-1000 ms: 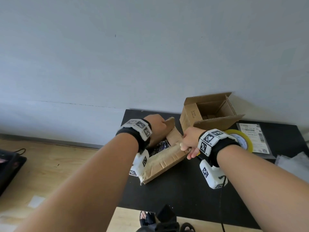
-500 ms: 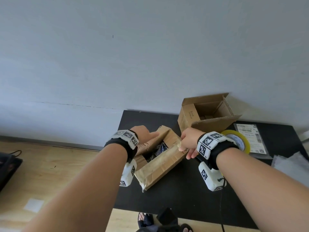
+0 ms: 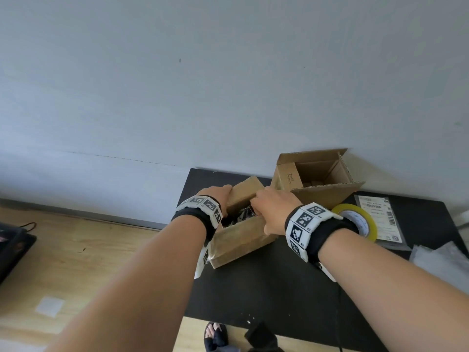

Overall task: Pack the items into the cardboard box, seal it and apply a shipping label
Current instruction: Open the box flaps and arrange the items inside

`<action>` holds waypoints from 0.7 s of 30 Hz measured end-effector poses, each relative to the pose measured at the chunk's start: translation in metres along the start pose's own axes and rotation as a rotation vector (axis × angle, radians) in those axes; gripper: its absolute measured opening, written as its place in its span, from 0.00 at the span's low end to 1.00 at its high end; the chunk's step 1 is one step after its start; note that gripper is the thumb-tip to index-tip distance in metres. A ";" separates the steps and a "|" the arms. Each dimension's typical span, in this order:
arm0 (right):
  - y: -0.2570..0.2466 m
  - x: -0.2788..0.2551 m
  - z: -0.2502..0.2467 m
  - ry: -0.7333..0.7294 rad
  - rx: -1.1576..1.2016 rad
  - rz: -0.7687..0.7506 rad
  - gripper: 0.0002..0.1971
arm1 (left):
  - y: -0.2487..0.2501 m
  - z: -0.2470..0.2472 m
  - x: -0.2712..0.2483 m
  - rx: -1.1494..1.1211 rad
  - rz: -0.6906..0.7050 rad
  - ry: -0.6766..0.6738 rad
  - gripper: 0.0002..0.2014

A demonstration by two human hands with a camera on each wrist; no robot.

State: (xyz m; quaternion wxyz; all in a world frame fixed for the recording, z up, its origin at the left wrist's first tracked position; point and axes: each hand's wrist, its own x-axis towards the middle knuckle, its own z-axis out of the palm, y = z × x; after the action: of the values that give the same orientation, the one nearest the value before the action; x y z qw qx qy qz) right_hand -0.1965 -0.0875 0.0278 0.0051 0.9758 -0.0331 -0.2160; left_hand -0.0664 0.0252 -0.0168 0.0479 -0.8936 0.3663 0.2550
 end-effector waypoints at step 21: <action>0.006 -0.003 0.007 0.013 0.171 0.092 0.09 | 0.001 -0.024 -0.013 0.061 -0.085 0.173 0.51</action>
State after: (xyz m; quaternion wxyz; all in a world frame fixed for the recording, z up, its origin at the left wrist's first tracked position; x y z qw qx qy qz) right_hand -0.2030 -0.0934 0.0229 -0.0682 0.9715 -0.0962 -0.2056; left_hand -0.0648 0.0262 0.0100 0.0540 -0.9251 0.3385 0.1633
